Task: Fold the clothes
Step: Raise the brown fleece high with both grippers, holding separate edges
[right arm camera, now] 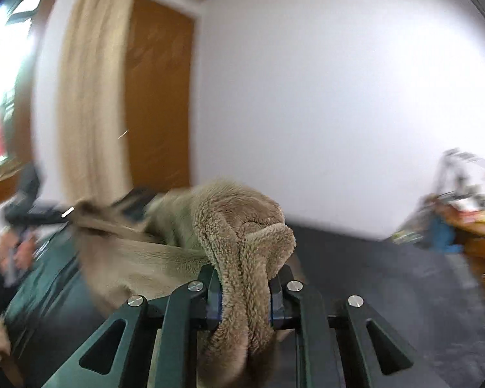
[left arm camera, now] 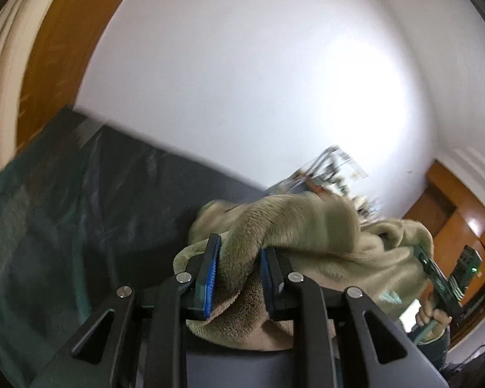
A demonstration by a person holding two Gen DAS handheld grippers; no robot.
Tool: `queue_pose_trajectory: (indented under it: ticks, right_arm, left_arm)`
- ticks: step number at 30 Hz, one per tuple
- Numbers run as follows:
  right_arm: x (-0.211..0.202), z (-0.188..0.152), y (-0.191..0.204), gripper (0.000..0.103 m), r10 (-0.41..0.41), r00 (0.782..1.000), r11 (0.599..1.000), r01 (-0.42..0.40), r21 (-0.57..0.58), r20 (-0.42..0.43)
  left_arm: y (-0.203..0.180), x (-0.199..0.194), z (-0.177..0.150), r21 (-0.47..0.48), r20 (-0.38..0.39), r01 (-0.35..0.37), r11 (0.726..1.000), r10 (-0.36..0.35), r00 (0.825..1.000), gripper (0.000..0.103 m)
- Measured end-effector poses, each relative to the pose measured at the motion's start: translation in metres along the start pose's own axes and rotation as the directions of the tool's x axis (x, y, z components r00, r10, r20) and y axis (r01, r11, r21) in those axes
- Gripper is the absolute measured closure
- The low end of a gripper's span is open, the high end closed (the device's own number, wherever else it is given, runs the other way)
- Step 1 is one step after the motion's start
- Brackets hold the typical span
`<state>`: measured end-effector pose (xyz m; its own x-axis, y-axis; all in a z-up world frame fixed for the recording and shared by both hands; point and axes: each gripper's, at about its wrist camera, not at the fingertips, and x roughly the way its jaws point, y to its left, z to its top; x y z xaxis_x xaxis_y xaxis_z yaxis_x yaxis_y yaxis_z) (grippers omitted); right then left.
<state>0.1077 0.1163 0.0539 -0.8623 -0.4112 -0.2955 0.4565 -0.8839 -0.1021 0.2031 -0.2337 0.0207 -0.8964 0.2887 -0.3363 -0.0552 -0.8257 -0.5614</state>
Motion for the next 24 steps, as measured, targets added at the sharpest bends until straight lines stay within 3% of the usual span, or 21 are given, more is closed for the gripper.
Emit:
queue_pose_trajectory:
  ticks: [1,4,6,7,9,10,12,14,15,16,18,21,24]
  right_arm:
    - [-0.016,0.008,0.003,0.085,-0.082,0.995,0.996,0.083,-0.029,0.061]
    - [-0.057,0.027,0.02,0.085,-0.259,0.938,0.954,0.286,-0.093,0.23]
    - [-0.083,0.037,0.036,0.085,-0.343,0.872,0.911,0.399,-0.101,0.349]
    - [-0.097,0.043,0.045,0.085,-0.378,0.83,0.888,0.45,-0.091,0.41]
    - [-0.115,0.054,0.059,0.085,-0.422,0.767,0.861,0.506,-0.053,0.483]
    - [-0.124,0.059,0.065,0.085,-0.437,0.74,0.849,0.526,-0.037,0.511]
    - [-0.143,0.068,0.077,0.085,-0.454,0.69,0.829,0.559,-0.017,0.563]
    - [-0.156,0.072,0.09,0.085,-0.458,0.65,0.808,0.588,-0.021,0.606]
    - [-0.159,0.072,0.098,0.085,-0.461,0.633,0.795,0.606,-0.027,0.622]
    - [-0.162,0.072,0.106,0.085,-0.464,0.616,0.781,0.624,-0.034,0.637]
    - [-0.167,0.071,0.122,0.085,-0.468,0.58,0.752,0.658,-0.045,0.667]
    - [-0.17,0.079,0.126,0.085,-0.481,0.554,0.733,0.679,-0.036,0.68]
    - [-0.179,0.086,0.123,0.085,-0.494,0.52,0.719,0.695,-0.009,0.697]
  left_arm:
    - [-0.015,-0.012,0.005,0.027,0.038,0.028,0.999,-0.029,0.999,0.077]
    - [-0.06,-0.052,0.021,0.114,0.17,0.072,0.991,-0.091,0.981,0.077]
    - [-0.084,-0.084,0.032,0.146,0.267,0.106,0.984,-0.142,0.953,0.077]
    - [-0.094,-0.103,0.038,0.159,0.313,0.126,0.979,-0.171,0.934,0.077]
    - [-0.113,-0.139,0.046,0.193,0.395,0.159,0.968,-0.225,0.891,0.077]
    - [-0.122,-0.152,0.048,0.217,0.418,0.156,0.964,-0.236,0.877,0.077]
    - [-0.141,-0.173,0.047,0.273,0.436,0.12,0.954,-0.234,0.869,0.077]
    - [-0.153,-0.177,0.037,0.333,0.415,0.089,0.939,-0.231,0.88,0.075]
    - [-0.157,-0.173,0.029,0.367,0.388,0.085,0.926,-0.236,0.891,0.062]
    - [-0.16,-0.168,0.021,0.401,0.36,0.083,0.912,-0.24,0.901,0.039]
    - [-0.165,-0.154,0.002,0.452,0.317,0.086,0.888,-0.25,0.915,0.012]
    - [-0.169,-0.116,-0.034,0.504,0.186,0.146,0.851,-0.272,0.944,0.0]
    - [-0.165,-0.07,-0.058,0.496,0.077,0.171,0.852,-0.239,0.968,0.0]
